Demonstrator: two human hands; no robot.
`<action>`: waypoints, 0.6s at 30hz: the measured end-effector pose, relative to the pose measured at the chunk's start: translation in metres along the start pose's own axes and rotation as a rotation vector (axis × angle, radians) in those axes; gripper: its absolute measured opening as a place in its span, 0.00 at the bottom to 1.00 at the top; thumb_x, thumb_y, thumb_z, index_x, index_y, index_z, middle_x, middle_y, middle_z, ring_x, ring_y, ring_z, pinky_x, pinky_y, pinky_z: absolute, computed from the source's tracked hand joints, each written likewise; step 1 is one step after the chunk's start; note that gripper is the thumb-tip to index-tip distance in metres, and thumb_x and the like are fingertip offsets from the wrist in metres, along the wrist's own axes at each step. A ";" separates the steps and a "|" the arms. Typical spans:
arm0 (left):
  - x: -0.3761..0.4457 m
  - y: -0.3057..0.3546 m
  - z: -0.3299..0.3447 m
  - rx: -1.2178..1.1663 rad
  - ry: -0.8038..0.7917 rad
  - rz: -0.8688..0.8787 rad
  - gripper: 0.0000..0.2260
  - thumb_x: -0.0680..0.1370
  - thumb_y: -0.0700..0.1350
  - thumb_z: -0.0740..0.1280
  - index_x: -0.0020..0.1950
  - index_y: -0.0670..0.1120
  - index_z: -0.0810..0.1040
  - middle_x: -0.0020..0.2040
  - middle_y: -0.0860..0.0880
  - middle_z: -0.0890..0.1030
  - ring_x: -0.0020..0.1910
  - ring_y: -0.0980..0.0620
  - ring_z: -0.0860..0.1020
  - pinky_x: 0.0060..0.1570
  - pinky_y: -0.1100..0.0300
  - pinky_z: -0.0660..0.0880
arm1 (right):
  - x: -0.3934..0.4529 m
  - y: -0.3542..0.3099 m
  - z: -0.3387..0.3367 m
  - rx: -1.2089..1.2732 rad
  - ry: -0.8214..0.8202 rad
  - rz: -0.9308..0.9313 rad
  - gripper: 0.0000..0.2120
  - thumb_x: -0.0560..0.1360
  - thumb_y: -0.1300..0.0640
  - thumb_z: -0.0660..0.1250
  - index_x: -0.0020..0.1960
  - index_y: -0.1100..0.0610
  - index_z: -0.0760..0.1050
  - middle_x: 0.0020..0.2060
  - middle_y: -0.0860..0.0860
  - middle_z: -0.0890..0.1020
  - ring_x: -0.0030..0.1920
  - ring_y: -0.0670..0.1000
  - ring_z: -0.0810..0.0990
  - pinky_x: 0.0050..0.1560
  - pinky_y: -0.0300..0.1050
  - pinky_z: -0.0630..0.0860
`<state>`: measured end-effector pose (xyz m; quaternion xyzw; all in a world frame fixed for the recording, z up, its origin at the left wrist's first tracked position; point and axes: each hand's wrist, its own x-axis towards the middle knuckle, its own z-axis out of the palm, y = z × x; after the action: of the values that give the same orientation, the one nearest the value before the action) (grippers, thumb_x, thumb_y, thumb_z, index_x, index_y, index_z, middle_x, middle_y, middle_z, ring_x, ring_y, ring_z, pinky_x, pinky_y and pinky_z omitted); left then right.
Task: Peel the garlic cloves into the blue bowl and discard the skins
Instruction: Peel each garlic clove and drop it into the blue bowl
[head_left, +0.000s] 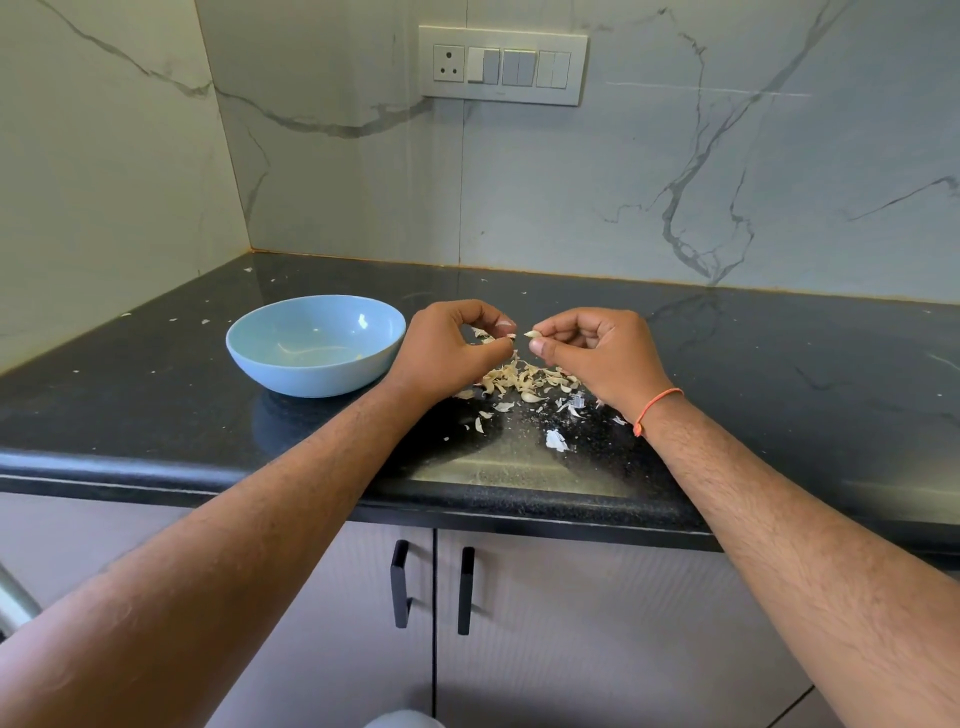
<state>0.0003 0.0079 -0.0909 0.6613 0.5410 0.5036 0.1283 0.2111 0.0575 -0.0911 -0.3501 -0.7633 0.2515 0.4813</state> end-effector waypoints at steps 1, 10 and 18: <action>0.000 0.001 0.000 -0.028 -0.018 -0.011 0.07 0.75 0.44 0.76 0.52 0.52 0.87 0.47 0.59 0.87 0.31 0.59 0.83 0.34 0.67 0.77 | 0.000 0.000 0.000 -0.017 0.005 -0.005 0.06 0.72 0.56 0.81 0.49 0.51 0.88 0.40 0.48 0.88 0.44 0.55 0.87 0.50 0.55 0.86; -0.001 0.005 -0.001 -0.071 -0.121 0.018 0.06 0.81 0.48 0.74 0.54 0.49 0.88 0.35 0.63 0.84 0.24 0.53 0.80 0.24 0.65 0.72 | -0.004 -0.008 0.001 -0.106 0.018 -0.031 0.05 0.71 0.53 0.82 0.46 0.50 0.89 0.35 0.44 0.87 0.39 0.50 0.85 0.41 0.37 0.82; 0.000 0.001 0.001 -0.033 -0.087 0.033 0.06 0.82 0.50 0.73 0.52 0.49 0.87 0.36 0.60 0.85 0.25 0.62 0.78 0.28 0.73 0.71 | -0.005 -0.009 0.001 -0.193 -0.015 -0.073 0.02 0.74 0.55 0.79 0.46 0.49 0.88 0.34 0.42 0.86 0.34 0.40 0.83 0.40 0.36 0.81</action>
<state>0.0023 0.0082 -0.0904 0.6890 0.5158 0.4852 0.1542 0.2094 0.0473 -0.0877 -0.3649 -0.7997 0.1616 0.4486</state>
